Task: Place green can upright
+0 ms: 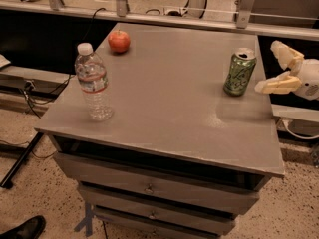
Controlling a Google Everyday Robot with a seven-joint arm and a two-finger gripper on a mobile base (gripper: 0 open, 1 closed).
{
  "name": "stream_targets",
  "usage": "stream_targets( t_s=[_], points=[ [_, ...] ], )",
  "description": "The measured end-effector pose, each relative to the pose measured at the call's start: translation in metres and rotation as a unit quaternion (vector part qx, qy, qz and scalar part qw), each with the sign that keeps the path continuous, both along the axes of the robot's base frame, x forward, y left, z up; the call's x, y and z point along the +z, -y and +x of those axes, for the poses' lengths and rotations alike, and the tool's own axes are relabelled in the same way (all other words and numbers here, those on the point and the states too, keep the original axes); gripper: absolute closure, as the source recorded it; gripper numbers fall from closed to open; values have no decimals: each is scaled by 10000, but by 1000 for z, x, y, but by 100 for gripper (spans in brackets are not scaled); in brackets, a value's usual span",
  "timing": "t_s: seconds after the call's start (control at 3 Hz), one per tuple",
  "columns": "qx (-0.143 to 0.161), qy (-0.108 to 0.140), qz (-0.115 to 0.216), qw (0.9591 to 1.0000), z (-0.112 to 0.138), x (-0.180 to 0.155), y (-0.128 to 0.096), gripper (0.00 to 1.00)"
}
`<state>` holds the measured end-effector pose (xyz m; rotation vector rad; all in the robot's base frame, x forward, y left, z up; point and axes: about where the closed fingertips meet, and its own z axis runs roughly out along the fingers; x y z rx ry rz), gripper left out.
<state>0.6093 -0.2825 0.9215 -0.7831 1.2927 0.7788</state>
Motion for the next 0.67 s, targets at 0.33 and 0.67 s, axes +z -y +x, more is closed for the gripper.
stream_targets(
  t_s=[0.33, 0.67],
  points=[
    [-226, 183, -999, 9946, -17, 45, 19, 0],
    [-358, 68, -1761, 9837, -21, 69, 14, 0]
  ],
)
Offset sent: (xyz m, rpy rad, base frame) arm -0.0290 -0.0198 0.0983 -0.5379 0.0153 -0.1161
